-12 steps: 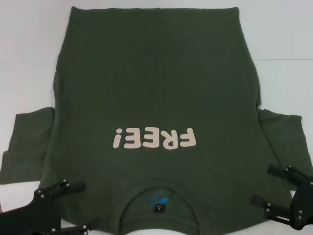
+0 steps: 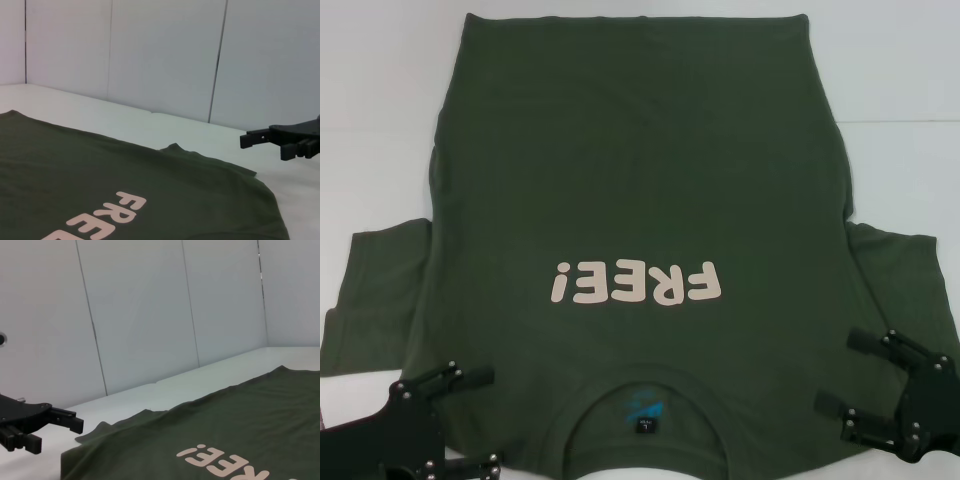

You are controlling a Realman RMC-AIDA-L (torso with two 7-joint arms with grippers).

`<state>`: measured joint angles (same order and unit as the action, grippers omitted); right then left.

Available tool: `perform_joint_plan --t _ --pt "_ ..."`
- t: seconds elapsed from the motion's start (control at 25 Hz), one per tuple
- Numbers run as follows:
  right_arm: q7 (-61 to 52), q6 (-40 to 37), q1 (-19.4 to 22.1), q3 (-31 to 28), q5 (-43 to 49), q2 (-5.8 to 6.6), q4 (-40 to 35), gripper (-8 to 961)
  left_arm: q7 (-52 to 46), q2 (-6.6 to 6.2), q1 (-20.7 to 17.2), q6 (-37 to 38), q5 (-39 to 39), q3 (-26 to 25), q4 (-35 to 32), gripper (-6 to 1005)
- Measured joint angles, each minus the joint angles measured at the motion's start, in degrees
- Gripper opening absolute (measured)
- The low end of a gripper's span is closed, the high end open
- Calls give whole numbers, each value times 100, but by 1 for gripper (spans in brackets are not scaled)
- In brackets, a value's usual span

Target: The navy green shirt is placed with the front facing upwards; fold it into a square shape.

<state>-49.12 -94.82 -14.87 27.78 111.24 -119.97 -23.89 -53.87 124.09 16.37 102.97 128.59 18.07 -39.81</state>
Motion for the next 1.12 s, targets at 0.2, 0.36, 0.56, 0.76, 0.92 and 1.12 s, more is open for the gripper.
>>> perform_joint_plan --t 0.2,0.36,0.56,0.76,0.92,1.12 --pt "0 8 7 -35 -16 5 33 945 -301 -21 17 70 -75 -320 -2 906" --pt "-1 0 21 -41 -23 14 34 945 -1831 -182 156 84 -310 -632 -94 905" --pt "-24 -16 29 -45 -24 16 34 945 -4092 -505 500 -54 -44 -643 -494 905" --pt "-43 -59 43 -46 -24 19 34 945 -5633 -845 944 -242 762 -614 -953 904" --pt "-46 -84 56 -46 -22 23 34 945 -6309 -968 1183 -634 1452 -571 -1184 903" --pt "-52 -84 69 -45 -24 34 34 945 -7082 -1188 1619 -898 2464 -509 -1237 902"
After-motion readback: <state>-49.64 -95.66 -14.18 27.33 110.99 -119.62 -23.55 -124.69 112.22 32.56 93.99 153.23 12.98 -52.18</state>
